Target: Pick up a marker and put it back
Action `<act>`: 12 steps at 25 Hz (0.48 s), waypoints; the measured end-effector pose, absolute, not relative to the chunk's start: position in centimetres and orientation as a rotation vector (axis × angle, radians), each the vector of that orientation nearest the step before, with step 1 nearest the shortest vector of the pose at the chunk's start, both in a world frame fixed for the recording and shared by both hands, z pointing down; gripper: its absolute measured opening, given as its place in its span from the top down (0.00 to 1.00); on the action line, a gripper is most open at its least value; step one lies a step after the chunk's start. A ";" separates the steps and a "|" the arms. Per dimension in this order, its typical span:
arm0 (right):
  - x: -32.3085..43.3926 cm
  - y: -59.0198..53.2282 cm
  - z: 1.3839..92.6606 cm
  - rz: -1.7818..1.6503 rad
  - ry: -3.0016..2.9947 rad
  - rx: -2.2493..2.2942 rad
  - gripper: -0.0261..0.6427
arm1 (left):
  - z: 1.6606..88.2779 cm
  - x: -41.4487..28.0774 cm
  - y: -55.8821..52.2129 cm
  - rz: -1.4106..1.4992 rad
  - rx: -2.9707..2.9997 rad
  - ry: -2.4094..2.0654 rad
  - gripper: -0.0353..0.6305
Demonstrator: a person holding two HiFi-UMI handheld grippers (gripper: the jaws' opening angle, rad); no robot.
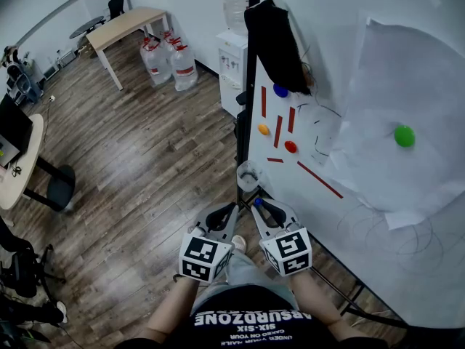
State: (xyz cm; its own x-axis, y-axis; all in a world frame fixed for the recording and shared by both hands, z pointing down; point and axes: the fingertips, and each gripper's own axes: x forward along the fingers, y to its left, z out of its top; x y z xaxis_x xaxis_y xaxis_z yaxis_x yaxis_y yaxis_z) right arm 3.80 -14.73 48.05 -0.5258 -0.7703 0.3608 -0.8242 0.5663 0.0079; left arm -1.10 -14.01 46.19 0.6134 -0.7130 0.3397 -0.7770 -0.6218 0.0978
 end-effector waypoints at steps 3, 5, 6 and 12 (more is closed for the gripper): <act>3.8 -14.8 47.8 0.229 -2.484 1.310 0.86 | 46.1 -1.1 -14.0 0.393 2.602 -1.226 0.93; 3.7 -14.9 47.4 0.223 -2.490 1.314 0.86 | 46.1 -1.1 -14.0 0.392 2.602 -1.227 0.94; 3.7 -15.0 47.2 0.219 -2.494 1.317 0.86 | 46.1 -1.1 -14.0 0.391 2.603 -1.227 0.94; 3.4 -15.3 45.5 0.199 -2.534 1.331 0.86 | 46.1 -1.1 -13.9 0.389 2.604 -1.229 0.94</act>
